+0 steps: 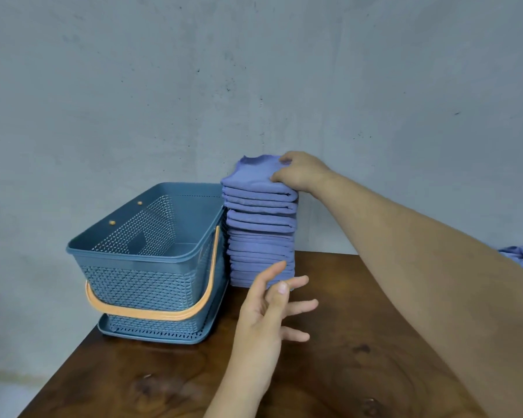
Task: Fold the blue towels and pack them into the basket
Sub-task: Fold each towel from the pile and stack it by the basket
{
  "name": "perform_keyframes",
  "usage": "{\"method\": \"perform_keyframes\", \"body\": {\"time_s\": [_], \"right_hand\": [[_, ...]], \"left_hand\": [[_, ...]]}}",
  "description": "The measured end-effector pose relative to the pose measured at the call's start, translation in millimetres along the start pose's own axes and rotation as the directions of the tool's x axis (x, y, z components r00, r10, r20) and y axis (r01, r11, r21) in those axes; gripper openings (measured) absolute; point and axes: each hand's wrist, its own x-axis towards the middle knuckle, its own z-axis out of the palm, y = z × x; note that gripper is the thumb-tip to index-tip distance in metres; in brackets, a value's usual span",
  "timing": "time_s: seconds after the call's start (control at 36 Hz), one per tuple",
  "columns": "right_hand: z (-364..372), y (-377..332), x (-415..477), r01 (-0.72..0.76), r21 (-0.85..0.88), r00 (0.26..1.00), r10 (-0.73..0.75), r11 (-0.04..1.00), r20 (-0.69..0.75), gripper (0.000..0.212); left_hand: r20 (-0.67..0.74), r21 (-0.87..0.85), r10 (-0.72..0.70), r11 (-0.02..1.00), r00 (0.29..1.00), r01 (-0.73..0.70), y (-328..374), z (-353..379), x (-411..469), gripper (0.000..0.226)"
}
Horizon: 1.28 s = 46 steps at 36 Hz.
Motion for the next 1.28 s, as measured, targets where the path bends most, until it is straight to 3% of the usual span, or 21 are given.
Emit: {"method": "perform_keyframes", "body": {"time_s": [0.08,0.14,0.19,0.31,0.47,0.69,0.78,0.92,1.0,1.28], "right_hand": [[-4.7,-12.0,1.6,0.172,-0.293,0.964,-0.223,0.940,-0.147,0.059],[-5.7,-20.9,5.2,0.360,-0.307,0.908,-0.406,0.881,-0.101,0.047],[-3.0,-27.2,9.9,0.441,-0.296,0.891,-0.454,0.847,0.028,0.039],[8.8,-36.3,20.3,0.420,-0.324,0.906,-0.373,0.848,0.198,0.039],[20.0,-37.2,32.2,0.372,-0.335,0.905,-0.259,0.866,0.338,0.070],[18.0,-36.0,36.1,0.350,-0.275,0.897,-0.235,0.896,0.374,0.071],[4.8,-31.5,25.3,0.349,-0.174,0.910,-0.288,0.921,0.298,0.066],[-29.9,-3.2,-32.0,0.344,0.091,0.936,-0.349,0.934,0.044,0.051],[-46.2,31.9,-89.6,0.369,0.213,0.927,-0.376,0.905,-0.008,0.044],[-65.5,207.1,-250.1,0.147,0.214,0.989,-0.140,0.966,-0.045,0.034]], "left_hand": [[0.004,0.011,-0.008,1.000,1.000,0.008,1.0,1.9,-0.7,0.052],[0.005,0.021,-0.007,1.000,1.000,0.007,1.4,3.5,-1.4,0.052],[0.007,0.031,-0.009,0.999,1.000,0.009,1.8,5.1,-2.2,0.049],[0.022,0.030,-0.012,0.999,1.000,0.012,2.6,5.3,-3.3,0.047],[0.048,0.024,-0.029,0.999,0.998,0.028,-0.8,3.4,-1.7,0.051],[0.118,0.038,-0.045,0.998,0.992,0.041,-9.7,5.5,-1.5,0.046],[0.121,0.050,-0.051,0.998,0.991,0.045,-13.9,3.9,-2.0,0.046],[0.070,0.105,-0.079,0.992,0.994,0.071,-17.2,6.3,-1.1,0.051],[0.030,0.202,-0.080,0.977,0.996,0.072,-20.3,9.4,-1.8,0.039],[0.185,0.538,-0.059,0.841,0.981,-0.051,-42.0,38.0,-24.9,0.029]]}}
